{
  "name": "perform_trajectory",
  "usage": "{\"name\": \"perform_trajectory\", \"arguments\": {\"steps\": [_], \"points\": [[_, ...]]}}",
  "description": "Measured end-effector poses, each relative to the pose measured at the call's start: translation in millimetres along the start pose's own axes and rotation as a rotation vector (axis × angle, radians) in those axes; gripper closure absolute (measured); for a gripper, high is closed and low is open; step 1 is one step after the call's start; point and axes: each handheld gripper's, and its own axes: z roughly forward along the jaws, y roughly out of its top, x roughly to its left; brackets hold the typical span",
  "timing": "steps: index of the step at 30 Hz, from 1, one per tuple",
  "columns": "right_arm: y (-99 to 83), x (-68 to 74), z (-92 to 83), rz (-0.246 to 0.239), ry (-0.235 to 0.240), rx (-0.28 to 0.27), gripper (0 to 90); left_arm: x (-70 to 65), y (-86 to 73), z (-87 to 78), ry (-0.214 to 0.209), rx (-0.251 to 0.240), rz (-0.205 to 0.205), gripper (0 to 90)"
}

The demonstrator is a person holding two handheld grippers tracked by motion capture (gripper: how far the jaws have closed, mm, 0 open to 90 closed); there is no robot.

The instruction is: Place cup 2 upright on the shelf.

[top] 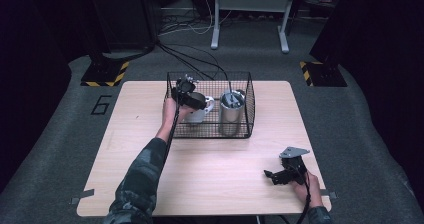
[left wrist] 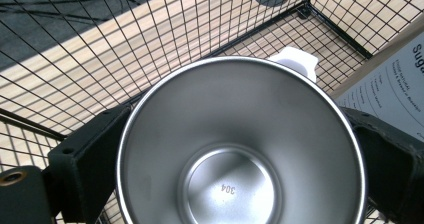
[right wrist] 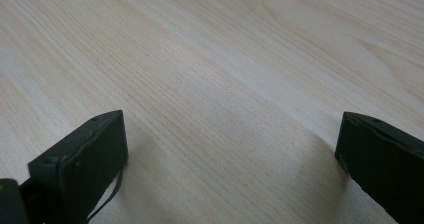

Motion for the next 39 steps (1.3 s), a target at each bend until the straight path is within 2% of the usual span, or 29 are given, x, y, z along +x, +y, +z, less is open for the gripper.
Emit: {"name": "perform_trajectory", "arguments": {"steps": [9, 22, 28, 32, 34, 39], "points": [[0.0, 0.0, 0.0, 0.0, 0.0, 0.0, 0.0, 2.6, -2.3, 5.9, -0.001, 0.047, -0.006, 5.6], [0.0, 0.0, 0.0, 0.0, 0.0, 0.0, 0.0, 0.3, -6.6, 7.8, -0.005, 0.063, -0.021, 5.5], [0.0, 0.1, 0.0, 0.0, 0.0, 0.0, 0.0, -4.3, -9.2, 5.6, 0.012, 0.076, 0.008, 5.4], [-0.1, 0.1, 0.0, 0.001, -0.001, 0.0, 0.0, -5.4, -10.3, 5.2, 0.019, 0.069, 0.006, 5.2], [-0.1, 0.1, 0.0, 0.0, -0.001, 0.0, 0.0, -4.8, -10.7, 3.8, 0.005, 0.052, -0.011, 4.8], [-0.1, 0.1, 0.0, 0.0, -0.001, 0.0, 0.0, -4.8, -9.2, -6.9, 0.006, 0.013, -0.017, 3.2]]}}
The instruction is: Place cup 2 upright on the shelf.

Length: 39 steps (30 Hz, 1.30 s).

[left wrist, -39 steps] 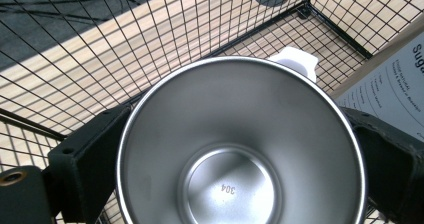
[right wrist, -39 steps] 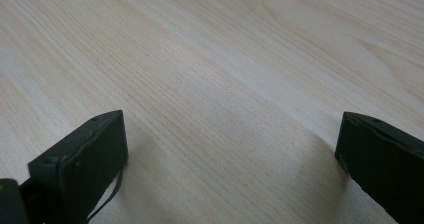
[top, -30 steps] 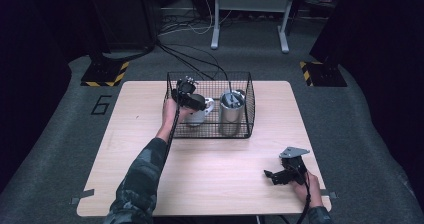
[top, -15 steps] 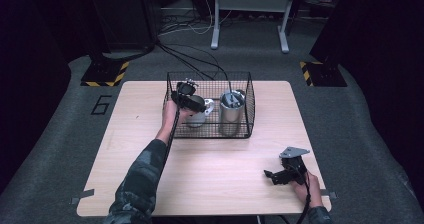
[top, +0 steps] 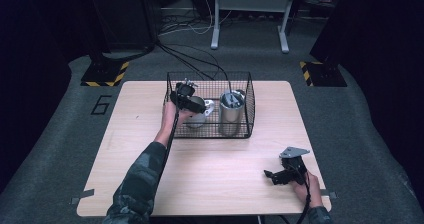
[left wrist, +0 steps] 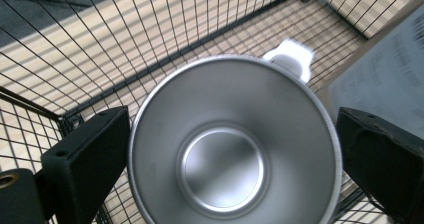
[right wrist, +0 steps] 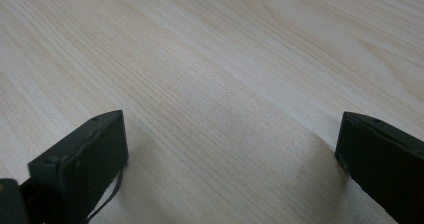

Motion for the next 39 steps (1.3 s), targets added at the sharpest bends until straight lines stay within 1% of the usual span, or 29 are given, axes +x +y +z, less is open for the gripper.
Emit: {"name": "perform_trajectory", "arguments": {"steps": [5, 12, 14, 15, 16, 21, 25, 26, 28, 32, 34, 36, 39], "points": [[0.0, 0.0, 0.0, 0.0, 0.0, 0.001, 0.0, -5.1, 2.0, -16.7, -0.008, -0.046, 0.017, 3.2], [0.0, 0.1, 0.0, 0.001, 0.0, 0.0, 0.0, -16.6, 0.9, -44.3, -0.024, -0.1, 0.059, 3.8], [0.0, 0.1, -0.1, 0.001, 0.0, 0.001, 0.0, -20.1, -0.9, -52.5, -0.025, -0.113, 0.077, 4.0], [0.0, 0.1, -0.1, 0.0, 0.0, 0.001, 0.0, -22.0, -2.0, -56.6, -0.023, -0.118, 0.079, 4.1], [0.0, 0.1, -0.1, 0.001, 0.0, 0.001, 0.0, -23.4, -3.3, -60.6, -0.024, -0.121, 0.093, 4.1], [0.0, 0.1, -0.1, 0.001, 0.0, 0.001, 0.0, -31.3, -12.9, -80.2, -0.031, -0.149, 0.111, 5.0], [0.0, 0.1, -0.1, 0.001, 0.0, 0.001, 0.0, -38.4, -23.3, -94.6, -0.024, -0.163, 0.138, 5.2], [0.0, 0.1, -0.1, 0.001, 0.0, 0.001, 0.0, -40.4, -26.7, -97.5, -0.023, -0.172, 0.138, 5.2], [0.0, 0.1, -0.1, 0.001, 0.0, 0.001, 0.0, -43.2, -34.0, -103.8, -0.02, -0.175, 0.157, 5.2], [0.0, 0.1, -0.1, 0.001, 0.0, 0.001, 0.0, -49.7, -51.7, -113.0, -0.018, -0.195, 0.164, 5.3], [0.0, 0.1, -0.1, 0.002, 0.0, 0.001, 0.0, -51.9, -61.2, -117.9, -0.008, -0.198, 0.176, 5.3], [0.0, 0.1, -0.1, 0.001, 0.0, 0.001, 0.0, -53.6, -71.1, -121.9, -0.007, -0.203, 0.175, 5.4], [0.0, 0.1, -0.1, 0.001, 0.0, 0.001, 0.0, -55.8, -87.1, -124.9, -0.006, -0.195, 0.17, 6.0]]}}
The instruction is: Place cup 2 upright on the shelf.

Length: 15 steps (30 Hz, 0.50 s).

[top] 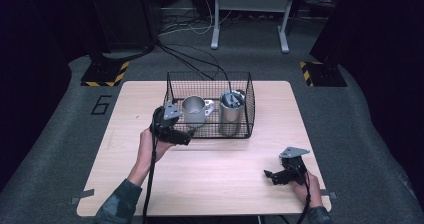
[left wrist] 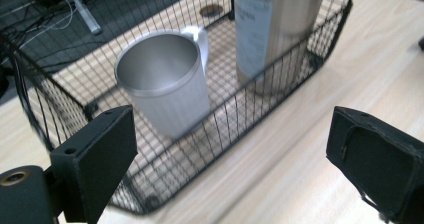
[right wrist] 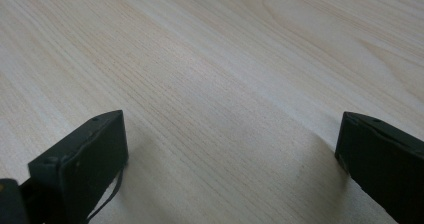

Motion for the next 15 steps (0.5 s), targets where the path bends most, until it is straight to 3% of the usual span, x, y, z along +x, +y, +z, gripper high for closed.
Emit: {"name": "perform_trajectory", "arguments": {"steps": [3, 15], "points": [[0.0, 0.1, 0.1, 0.001, -0.001, -0.002, 0.0, -2.0, -15.5, -3.4, 0.009, 0.022, 0.006, 6.0], [0.0, 0.0, 0.0, 0.0, 0.0, 0.0, 0.0, -3.7, -87.8, -3.5, 0.009, 0.067, -0.074, 5.0]]}}
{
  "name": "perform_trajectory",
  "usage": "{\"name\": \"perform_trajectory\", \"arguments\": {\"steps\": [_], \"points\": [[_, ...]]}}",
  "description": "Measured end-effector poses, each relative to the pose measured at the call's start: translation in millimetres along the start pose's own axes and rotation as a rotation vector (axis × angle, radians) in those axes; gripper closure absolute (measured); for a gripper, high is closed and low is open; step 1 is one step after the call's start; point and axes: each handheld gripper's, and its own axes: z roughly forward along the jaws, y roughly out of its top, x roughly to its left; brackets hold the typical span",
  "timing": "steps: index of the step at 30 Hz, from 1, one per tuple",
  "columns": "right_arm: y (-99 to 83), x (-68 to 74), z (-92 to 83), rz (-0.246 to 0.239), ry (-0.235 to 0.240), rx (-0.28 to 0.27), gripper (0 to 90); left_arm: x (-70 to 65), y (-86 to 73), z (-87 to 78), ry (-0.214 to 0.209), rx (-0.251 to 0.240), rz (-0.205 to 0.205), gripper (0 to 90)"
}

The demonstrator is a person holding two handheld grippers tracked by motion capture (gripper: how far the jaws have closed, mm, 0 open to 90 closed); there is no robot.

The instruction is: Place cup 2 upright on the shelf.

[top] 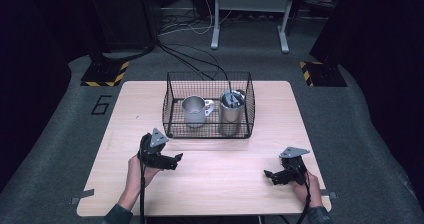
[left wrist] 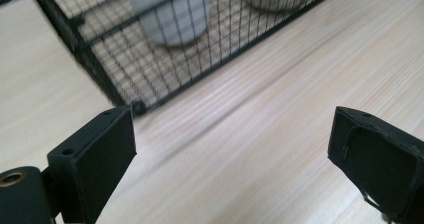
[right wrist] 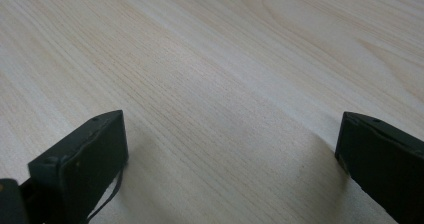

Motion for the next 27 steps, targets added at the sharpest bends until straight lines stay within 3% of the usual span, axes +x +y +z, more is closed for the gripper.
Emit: {"name": "perform_trajectory", "arguments": {"steps": [3, 7, 10, 13, 16, 20, 22, 27], "points": [[0.0, 0.0, 0.0, 0.0, 0.0, 0.0, 0.0, 2.7, -17.2, 4.6, -0.007, 0.032, -0.015, 4.8], [0.0, -0.1, 0.0, -0.001, 0.0, 0.0, 0.0, 6.3, -39.6, 14.6, -0.058, 0.071, -0.048, 2.1], [0.0, 0.0, 0.0, 0.0, 0.0, 0.0, 0.0, 7.7, -55.3, 21.9, -0.068, 0.09, -0.074, 1.7], [0.0, -0.1, 0.0, 0.0, 0.0, 0.0, 0.0, 8.1, -67.7, 27.4, -0.048, 0.101, -0.083, 1.0], [0.0, -0.1, 0.0, 0.0, 0.0, 0.0, 0.0, 8.8, -76.9, 30.8, -0.047, 0.083, -0.131, 0.0], [0.0, 0.0, 0.0, 0.0, 0.0, 0.0, 0.0, 7.6, -81.5, 30.8, 0.005, 0.056, -0.131, 0.0], [0.0, 0.0, 0.0, 0.0, 0.0, 0.0, 0.0, 7.3, -81.0, 30.5, 0.017, 0.077, -0.107, 0.0], [-0.1, -0.2, 0.2, -0.005, -0.006, -0.005, 0.0, 7.1, -81.0, 31.5, 0.031, 0.072, -0.114, 0.0]]}}
